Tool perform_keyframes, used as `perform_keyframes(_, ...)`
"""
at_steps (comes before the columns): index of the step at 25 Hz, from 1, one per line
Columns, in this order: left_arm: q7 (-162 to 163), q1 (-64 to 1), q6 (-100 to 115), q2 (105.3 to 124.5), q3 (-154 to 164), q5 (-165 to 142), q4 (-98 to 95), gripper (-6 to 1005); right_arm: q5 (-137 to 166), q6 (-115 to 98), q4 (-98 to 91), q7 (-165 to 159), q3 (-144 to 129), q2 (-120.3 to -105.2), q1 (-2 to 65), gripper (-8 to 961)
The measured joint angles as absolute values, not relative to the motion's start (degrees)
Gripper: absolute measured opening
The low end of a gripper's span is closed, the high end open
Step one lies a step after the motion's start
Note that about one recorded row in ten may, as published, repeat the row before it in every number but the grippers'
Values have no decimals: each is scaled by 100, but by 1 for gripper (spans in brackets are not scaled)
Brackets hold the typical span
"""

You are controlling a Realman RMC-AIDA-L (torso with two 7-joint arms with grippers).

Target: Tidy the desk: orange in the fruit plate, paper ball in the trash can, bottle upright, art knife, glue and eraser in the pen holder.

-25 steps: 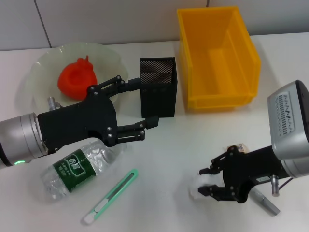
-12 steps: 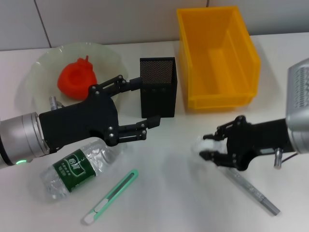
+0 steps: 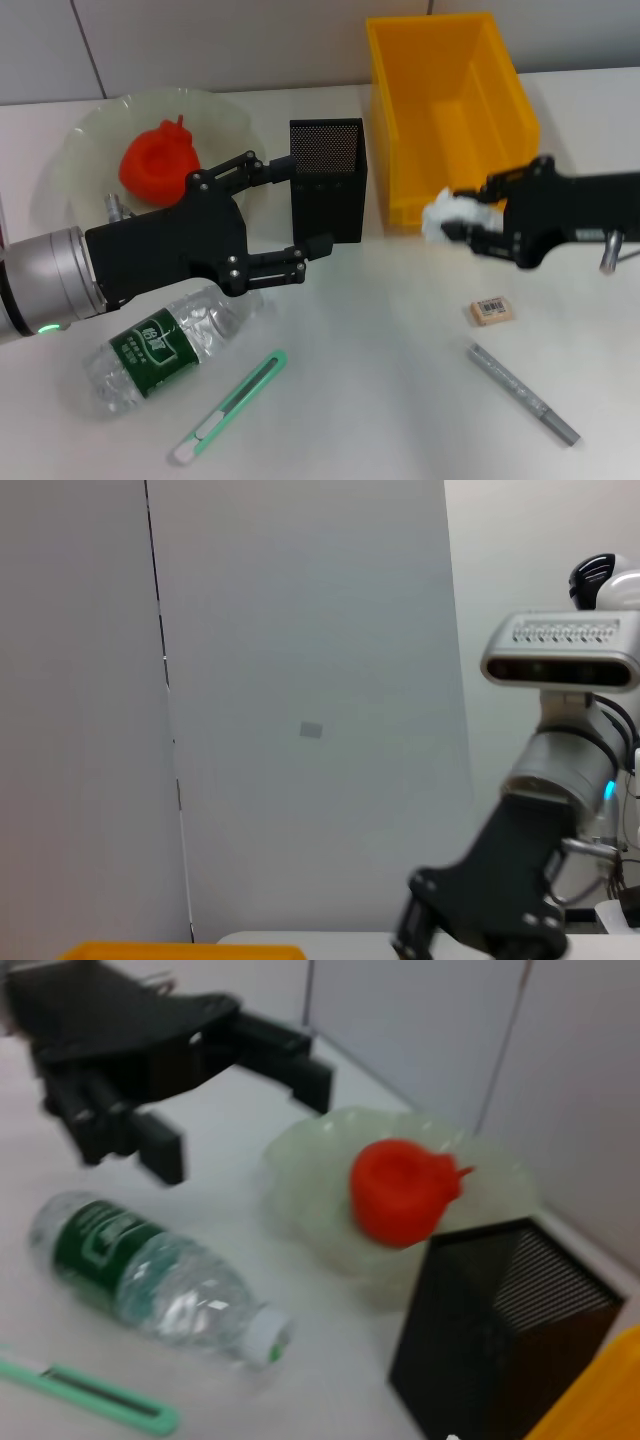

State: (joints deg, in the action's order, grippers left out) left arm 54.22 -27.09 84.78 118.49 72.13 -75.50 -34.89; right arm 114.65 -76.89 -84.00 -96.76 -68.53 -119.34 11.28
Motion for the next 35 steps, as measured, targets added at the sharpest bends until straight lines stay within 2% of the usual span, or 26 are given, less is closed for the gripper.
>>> perform_keyframes(10, 5422, -2707, 8473, 11847, 7220, -7550, -3489, 847, 11452, -6810, -8421, -9511, -6786, -11930, 1332, 341)
perform_keyframes(35, 5420, -2694, 8473, 11856, 7293, -7550, -3489, 845, 10988, -6146, -6502, -8021, -5612, -11909, 2478, 339)
